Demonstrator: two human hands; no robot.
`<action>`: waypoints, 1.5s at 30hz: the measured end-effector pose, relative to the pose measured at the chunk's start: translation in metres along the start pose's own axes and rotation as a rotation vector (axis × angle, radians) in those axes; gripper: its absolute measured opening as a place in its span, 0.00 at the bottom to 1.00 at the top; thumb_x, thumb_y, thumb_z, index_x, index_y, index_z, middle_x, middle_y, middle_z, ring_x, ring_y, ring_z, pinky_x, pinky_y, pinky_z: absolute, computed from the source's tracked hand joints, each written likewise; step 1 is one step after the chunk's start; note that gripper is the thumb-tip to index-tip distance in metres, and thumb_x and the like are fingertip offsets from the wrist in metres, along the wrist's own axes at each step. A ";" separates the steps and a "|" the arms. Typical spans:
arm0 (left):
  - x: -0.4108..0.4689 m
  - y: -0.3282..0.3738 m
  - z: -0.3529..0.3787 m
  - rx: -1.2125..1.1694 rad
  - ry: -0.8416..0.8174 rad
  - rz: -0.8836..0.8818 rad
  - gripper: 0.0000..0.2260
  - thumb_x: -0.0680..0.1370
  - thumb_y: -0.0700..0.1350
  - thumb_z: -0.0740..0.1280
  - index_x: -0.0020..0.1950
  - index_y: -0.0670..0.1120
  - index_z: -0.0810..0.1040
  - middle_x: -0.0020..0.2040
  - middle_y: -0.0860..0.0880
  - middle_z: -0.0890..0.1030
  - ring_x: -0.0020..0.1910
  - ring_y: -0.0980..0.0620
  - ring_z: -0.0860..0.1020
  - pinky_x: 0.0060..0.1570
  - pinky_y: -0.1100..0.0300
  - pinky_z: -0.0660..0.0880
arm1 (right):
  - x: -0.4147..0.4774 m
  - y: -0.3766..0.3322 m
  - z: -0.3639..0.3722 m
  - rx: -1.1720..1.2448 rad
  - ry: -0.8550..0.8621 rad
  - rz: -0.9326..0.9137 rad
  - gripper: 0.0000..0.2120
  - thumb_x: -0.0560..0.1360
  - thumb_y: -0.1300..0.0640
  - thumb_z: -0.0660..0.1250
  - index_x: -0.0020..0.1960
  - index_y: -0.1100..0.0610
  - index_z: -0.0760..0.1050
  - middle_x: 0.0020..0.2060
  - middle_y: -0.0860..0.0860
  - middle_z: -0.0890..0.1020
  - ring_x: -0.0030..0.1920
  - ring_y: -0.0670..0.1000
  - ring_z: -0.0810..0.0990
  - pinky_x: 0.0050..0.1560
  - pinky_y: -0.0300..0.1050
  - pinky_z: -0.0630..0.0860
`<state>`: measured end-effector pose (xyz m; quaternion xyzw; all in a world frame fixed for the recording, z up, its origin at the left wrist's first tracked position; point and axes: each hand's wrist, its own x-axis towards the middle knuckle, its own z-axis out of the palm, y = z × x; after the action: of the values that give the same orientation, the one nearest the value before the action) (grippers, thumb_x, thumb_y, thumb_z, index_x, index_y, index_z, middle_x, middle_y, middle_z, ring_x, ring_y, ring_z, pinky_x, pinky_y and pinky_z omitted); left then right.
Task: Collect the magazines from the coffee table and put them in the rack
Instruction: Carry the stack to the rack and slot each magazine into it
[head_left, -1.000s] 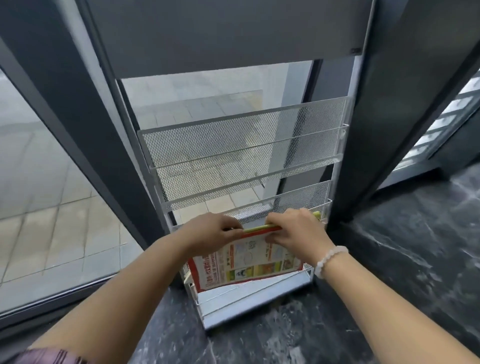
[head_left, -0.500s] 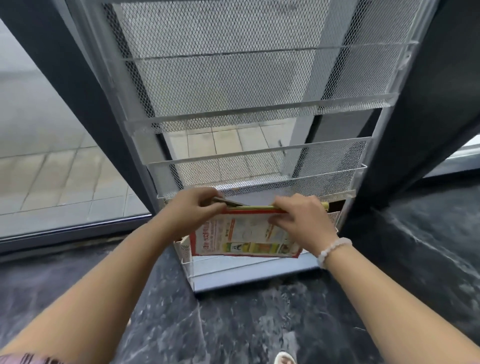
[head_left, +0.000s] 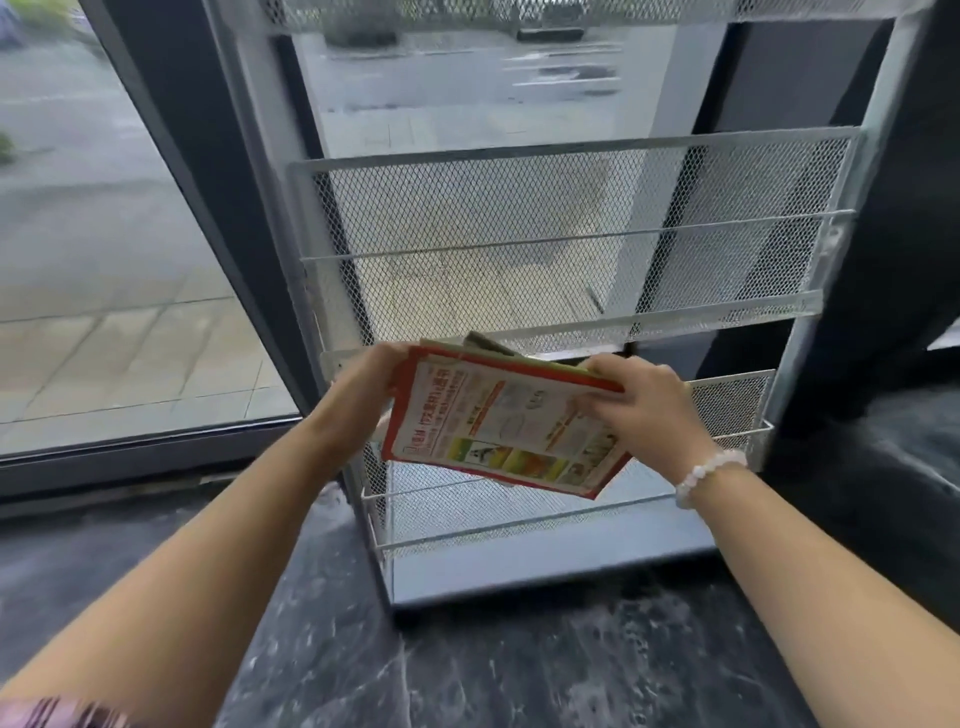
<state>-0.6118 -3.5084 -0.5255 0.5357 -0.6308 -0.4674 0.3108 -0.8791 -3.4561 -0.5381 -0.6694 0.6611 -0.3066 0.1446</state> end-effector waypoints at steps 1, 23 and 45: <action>-0.002 -0.003 0.001 0.002 0.003 0.021 0.30 0.68 0.62 0.57 0.58 0.41 0.77 0.56 0.39 0.79 0.56 0.41 0.78 0.60 0.43 0.73 | -0.002 0.004 0.007 0.007 0.013 0.010 0.11 0.66 0.43 0.64 0.48 0.42 0.77 0.40 0.49 0.81 0.45 0.57 0.78 0.50 0.60 0.74; 0.005 -0.052 -0.003 0.739 0.164 0.351 0.09 0.75 0.49 0.66 0.51 0.45 0.78 0.44 0.50 0.82 0.41 0.51 0.80 0.43 0.53 0.79 | 0.008 0.041 0.050 0.496 0.076 0.128 0.04 0.76 0.57 0.65 0.46 0.50 0.78 0.41 0.48 0.84 0.43 0.50 0.83 0.41 0.51 0.82; 0.017 -0.025 -0.021 0.276 0.135 0.227 0.15 0.77 0.36 0.62 0.46 0.58 0.77 0.47 0.53 0.80 0.48 0.54 0.76 0.42 0.69 0.70 | 0.021 0.066 0.033 0.486 0.353 0.192 0.04 0.75 0.54 0.65 0.43 0.46 0.75 0.41 0.46 0.82 0.43 0.50 0.81 0.38 0.51 0.81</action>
<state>-0.5878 -3.5299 -0.5426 0.5289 -0.7229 -0.3015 0.3267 -0.9129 -3.4892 -0.5978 -0.4863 0.6435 -0.5521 0.2114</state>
